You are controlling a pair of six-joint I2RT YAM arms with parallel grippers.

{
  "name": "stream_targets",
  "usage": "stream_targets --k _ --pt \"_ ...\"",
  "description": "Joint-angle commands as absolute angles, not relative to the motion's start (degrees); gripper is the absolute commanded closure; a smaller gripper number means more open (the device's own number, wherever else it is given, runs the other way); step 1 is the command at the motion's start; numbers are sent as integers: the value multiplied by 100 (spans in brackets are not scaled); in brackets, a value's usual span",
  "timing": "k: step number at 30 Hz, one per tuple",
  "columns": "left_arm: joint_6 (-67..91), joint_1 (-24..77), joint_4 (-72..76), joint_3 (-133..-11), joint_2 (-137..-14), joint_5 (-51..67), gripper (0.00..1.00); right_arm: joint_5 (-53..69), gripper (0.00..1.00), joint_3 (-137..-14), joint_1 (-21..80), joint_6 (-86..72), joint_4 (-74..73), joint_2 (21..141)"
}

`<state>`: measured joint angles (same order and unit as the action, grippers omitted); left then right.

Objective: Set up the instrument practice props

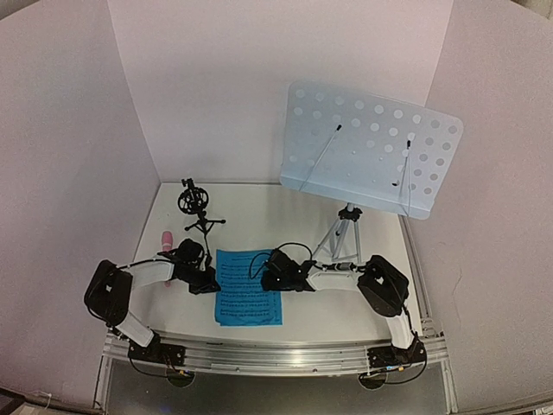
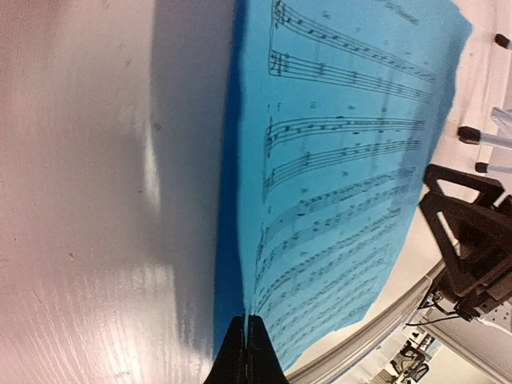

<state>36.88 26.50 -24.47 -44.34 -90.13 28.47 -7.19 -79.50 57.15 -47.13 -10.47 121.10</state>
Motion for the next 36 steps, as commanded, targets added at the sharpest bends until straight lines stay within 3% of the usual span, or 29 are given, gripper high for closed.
stream_targets --k 1,9,21,25,36 --pt "3260 2628 -2698 -4998 -8399 3026 100 -350 39 -7860 5663 -4165 -1301 11329" --pt "2599 2815 -3113 -5495 -7575 3266 100 318 22 -7647 5663 -3948 -1335 10321" --pt "-964 3068 -4685 -6649 -6164 3780 100 1298 20 -7730 5492 -2812 -794 9966" --pt "-1838 3076 -5266 -7085 -5986 3963 100 1643 19 -7353 5430 -2588 314 9725" --pt "-1983 3076 -5879 -8160 -5707 4542 100 1669 18 -6890 5387 -2345 1400 9197"
